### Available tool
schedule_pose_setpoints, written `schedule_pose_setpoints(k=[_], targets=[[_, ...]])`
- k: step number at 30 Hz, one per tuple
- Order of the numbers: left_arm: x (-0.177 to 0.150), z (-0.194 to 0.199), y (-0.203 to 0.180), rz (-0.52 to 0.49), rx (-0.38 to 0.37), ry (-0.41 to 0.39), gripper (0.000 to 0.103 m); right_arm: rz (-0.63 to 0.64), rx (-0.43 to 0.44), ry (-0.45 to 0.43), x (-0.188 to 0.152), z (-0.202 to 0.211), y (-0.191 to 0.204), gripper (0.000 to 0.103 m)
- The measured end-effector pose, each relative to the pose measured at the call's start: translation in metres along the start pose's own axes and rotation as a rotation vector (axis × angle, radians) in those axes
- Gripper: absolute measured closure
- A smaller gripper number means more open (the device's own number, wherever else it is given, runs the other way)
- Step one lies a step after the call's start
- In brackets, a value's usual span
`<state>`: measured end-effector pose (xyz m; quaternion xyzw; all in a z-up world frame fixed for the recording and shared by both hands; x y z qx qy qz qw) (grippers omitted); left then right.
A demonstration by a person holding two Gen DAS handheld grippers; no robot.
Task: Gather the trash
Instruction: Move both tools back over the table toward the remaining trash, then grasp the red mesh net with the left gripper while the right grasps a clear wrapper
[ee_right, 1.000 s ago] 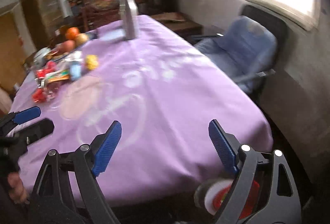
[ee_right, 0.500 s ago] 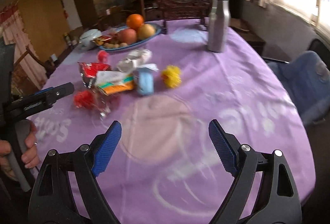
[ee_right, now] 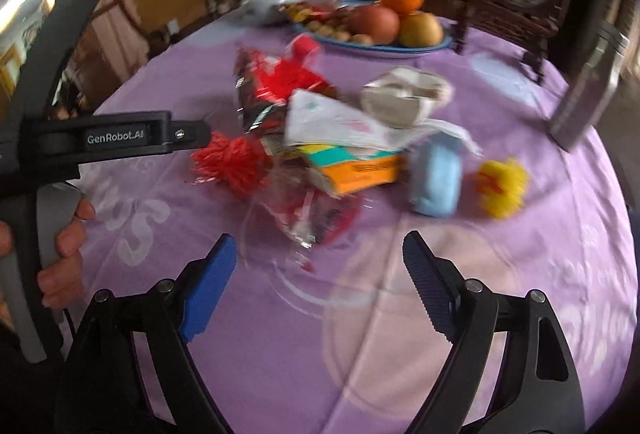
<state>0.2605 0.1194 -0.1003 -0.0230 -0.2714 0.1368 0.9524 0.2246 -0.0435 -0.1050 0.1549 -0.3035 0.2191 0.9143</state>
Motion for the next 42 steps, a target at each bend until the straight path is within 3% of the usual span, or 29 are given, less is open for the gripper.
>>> schedule_pose_setpoints(k=[11, 14, 18, 28, 33, 38, 41, 42], targets=[[-0.007, -0.027, 0.009, 0.018, 0.074, 0.068, 0.011, 0.077, 0.035, 0.066, 0.009, -0.040, 0.023, 0.044], [-0.007, -0.026, 0.010, 0.020, 0.076, 0.063, 0.011, 0.054, 0.043, 0.097, 0.008, -0.055, 0.021, 0.074], [-0.007, -0.023, 0.010, 0.028, 0.065, 0.056, 0.011, 0.002, 0.082, 0.053, 0.008, -0.043, 0.018, 0.087], [-0.005, -0.005, -0.011, -0.034, 0.022, -0.021, 0.011, -0.049, 0.095, -0.064, -0.020, 0.036, 0.005, 0.095], [-0.009, -0.011, -0.030, -0.105, 0.038, -0.036, 0.011, -0.071, 0.091, -0.085, -0.042, 0.059, 0.000, 0.096], [-0.011, -0.026, -0.035, -0.116, 0.048, -0.017, 0.013, -0.108, 0.096, -0.105, -0.054, 0.070, -0.004, 0.096], [-0.014, -0.034, -0.036, -0.124, 0.057, -0.001, 0.025, -0.107, 0.094, -0.114, -0.054, 0.073, -0.002, 0.096], [-0.016, -0.036, -0.037, -0.133, 0.059, 0.005, 0.034, -0.108, 0.095, -0.119, -0.055, 0.076, -0.002, 0.096]])
Point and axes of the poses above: each gripper's, at about its wrist camera, not at the fingertips, and z roughly against the way its jaws point, y to its left, x to its top, the point moved 9 cm from there along -z, roughly the way its jaws point, and after that the axes turned 8 degrees about x, right-handed, at the moved point
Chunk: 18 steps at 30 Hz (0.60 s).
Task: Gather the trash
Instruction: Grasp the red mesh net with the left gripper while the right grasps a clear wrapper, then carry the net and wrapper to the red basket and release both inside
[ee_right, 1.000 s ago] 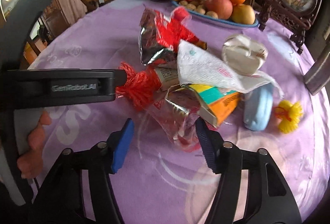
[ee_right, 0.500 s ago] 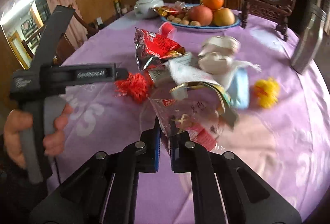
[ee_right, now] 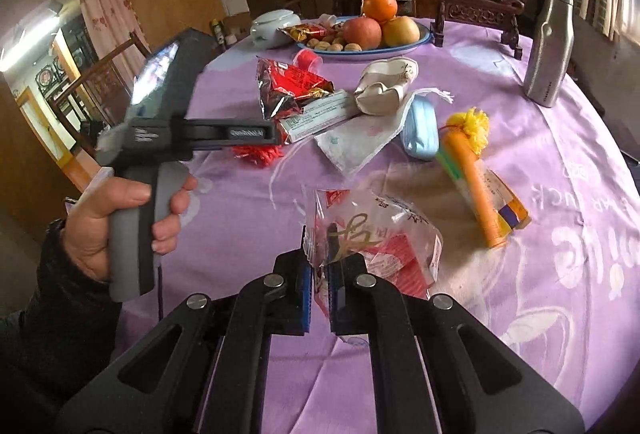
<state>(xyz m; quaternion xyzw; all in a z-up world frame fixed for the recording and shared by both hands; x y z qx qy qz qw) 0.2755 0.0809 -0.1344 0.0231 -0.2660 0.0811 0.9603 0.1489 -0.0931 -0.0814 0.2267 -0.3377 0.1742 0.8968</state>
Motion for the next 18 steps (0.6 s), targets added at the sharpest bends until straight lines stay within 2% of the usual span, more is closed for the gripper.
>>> schedule_pose_setpoints(k=[2, 4, 6, 9, 12, 15, 18], targets=[[-0.003, -0.003, -0.004, -0.018, -0.008, 0.010, 0.043, -0.001, 0.001, -0.007, -0.002, 0.006, 0.001, 0.096], [-0.003, 0.000, -0.005, -0.026, -0.008, -0.007, 0.060, -0.009, -0.003, -0.012, -0.004, 0.009, 0.000, 0.096], [-0.005, 0.002, -0.005, -0.032, -0.005, -0.012, 0.071, -0.016, -0.013, -0.012, -0.007, 0.013, -0.002, 0.096], [-0.007, 0.012, -0.007, -0.031, -0.037, -0.022, 0.073, -0.034, -0.026, -0.010, -0.013, 0.017, -0.006, 0.096], [-0.005, 0.023, -0.006, -0.033, -0.035, -0.057, 0.073, -0.057, -0.040, -0.016, -0.020, 0.025, -0.011, 0.096], [-0.005, 0.034, -0.012, -0.016, -0.123, -0.065, 0.073, -0.079, -0.068, -0.035, -0.028, 0.038, -0.018, 0.096], [-0.008, 0.044, -0.026, -0.049, -0.163, -0.082, 0.073, -0.105, -0.103, -0.044, -0.041, 0.053, -0.028, 0.096]])
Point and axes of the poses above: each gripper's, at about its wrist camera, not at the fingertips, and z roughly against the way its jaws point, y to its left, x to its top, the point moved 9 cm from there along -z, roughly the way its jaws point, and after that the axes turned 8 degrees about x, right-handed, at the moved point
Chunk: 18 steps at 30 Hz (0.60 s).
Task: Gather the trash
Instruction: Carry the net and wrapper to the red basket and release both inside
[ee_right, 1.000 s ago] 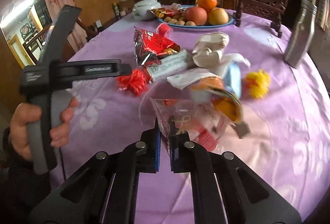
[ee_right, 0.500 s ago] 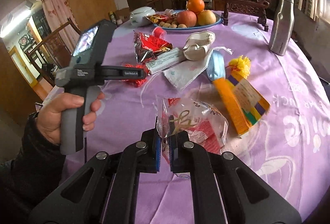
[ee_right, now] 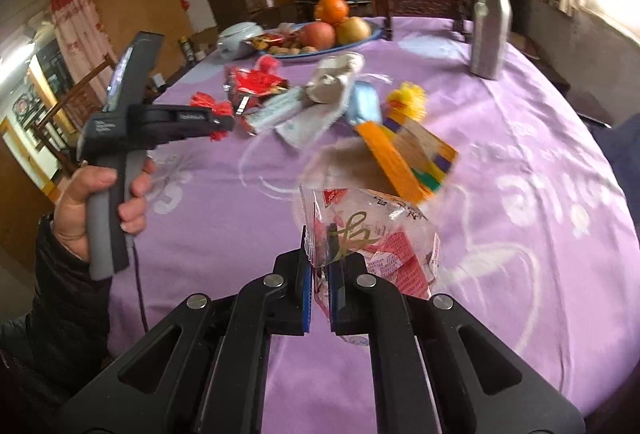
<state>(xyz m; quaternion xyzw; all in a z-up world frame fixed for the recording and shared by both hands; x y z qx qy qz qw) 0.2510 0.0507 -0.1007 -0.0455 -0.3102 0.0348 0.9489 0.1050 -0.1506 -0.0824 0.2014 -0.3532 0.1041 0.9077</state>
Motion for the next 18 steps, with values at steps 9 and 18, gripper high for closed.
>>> schedule_pose_setpoints(k=[9, 18], targets=[[-0.038, 0.024, -0.083, -0.239, -0.097, -0.004, 0.073, -0.089, -0.122, -0.045, -0.035, 0.051, -0.048, 0.096], [-0.090, 0.084, -0.172, -0.418, -0.261, -0.016, 0.073, -0.148, -0.155, -0.079, -0.061, 0.083, -0.083, 0.096]])
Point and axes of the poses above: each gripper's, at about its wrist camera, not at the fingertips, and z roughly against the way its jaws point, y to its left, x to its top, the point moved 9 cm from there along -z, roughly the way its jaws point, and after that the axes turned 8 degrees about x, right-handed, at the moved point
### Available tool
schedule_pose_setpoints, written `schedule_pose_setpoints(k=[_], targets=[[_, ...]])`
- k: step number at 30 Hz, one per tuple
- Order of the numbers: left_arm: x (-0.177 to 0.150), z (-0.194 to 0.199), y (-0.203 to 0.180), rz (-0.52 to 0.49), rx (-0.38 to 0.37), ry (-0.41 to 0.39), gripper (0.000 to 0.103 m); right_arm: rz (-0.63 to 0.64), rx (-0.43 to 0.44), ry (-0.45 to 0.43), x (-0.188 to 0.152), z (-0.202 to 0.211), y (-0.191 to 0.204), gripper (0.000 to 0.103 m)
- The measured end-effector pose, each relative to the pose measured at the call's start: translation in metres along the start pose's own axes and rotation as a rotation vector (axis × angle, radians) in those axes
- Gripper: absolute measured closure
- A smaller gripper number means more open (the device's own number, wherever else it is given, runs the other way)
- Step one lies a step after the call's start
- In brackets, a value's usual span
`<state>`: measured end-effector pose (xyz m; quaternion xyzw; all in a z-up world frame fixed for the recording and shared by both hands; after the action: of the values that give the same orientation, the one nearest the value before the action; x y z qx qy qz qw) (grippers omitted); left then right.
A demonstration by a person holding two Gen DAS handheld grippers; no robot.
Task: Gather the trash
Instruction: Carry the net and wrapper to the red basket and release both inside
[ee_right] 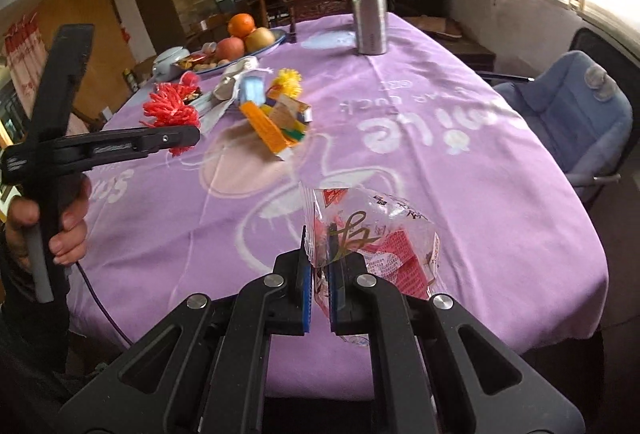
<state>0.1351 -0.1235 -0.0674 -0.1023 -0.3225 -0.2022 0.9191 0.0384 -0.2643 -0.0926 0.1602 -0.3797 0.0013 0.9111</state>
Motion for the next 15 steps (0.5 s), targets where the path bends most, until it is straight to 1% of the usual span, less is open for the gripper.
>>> schedule_pose_setpoints(k=[4, 7, 11, 15], targets=[[-0.001, 0.010, -0.047, -0.075, -0.053, -0.004, 0.073, -0.017, -0.015, -0.032, -0.006, 0.018, -0.017, 0.096], [-0.009, 0.014, -0.094, -0.168, -0.103, 0.003, 0.073, -0.035, -0.038, -0.056, -0.017, 0.037, -0.035, 0.096], [-0.015, 0.014, -0.143, -0.253, -0.156, 0.003, 0.073, -0.090, -0.094, -0.066, -0.039, 0.063, -0.069, 0.096], [-0.030, 0.012, -0.196, -0.343, -0.221, 0.027, 0.073, -0.177, -0.172, -0.066, -0.067, 0.092, -0.115, 0.096]])
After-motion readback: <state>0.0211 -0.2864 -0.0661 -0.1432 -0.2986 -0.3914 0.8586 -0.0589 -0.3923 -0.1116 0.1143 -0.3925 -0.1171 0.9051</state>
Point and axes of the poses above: each gripper's, at about its wrist camera, not at the fingertips, and z roughly against the way its jaws point, y to its left, x to its top, the point moved 9 cm from there along -z, roughly the way its jaws point, and after that the axes turned 8 degrees about x, right-handed, at the moved point
